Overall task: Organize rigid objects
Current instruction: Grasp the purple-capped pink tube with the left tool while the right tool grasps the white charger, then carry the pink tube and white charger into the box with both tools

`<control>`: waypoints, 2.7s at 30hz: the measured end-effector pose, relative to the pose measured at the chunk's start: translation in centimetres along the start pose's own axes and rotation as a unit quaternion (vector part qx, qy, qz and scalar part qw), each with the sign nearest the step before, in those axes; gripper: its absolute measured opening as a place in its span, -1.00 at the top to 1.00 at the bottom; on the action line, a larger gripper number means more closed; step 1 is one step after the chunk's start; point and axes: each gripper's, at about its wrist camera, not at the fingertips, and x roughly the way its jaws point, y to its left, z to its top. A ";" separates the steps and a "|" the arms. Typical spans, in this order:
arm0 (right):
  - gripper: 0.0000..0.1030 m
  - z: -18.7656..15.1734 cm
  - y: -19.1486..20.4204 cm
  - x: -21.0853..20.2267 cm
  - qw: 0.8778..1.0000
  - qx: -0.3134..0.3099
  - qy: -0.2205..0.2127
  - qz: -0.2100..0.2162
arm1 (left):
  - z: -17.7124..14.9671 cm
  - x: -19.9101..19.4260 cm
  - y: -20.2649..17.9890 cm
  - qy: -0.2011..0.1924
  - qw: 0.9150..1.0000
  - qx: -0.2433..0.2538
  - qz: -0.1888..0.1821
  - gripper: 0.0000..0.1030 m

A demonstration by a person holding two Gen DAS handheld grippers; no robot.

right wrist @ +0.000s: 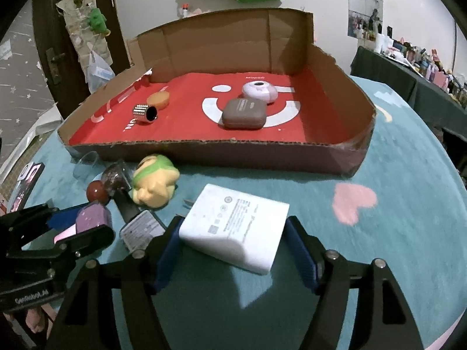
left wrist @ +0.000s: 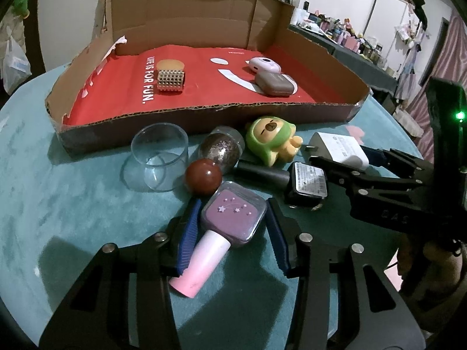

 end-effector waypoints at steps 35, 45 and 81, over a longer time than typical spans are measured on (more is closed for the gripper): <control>-0.35 1.9 3.3 -6.1 0.997 -0.026 -0.058 0.052 | 2.0 -4.2 1.1 -0.045 0.999 -0.017 -0.025 0.29; -0.35 2.2 3.4 -6.3 0.996 -0.028 -0.064 0.056 | 2.7 -5.5 0.9 -0.061 0.998 -0.016 -0.030 0.30; -0.35 7.5 2.0 -3.2 0.997 -0.031 -0.054 0.049 | 9.8 -3.3 4.0 -0.062 0.998 -0.019 -0.005 0.30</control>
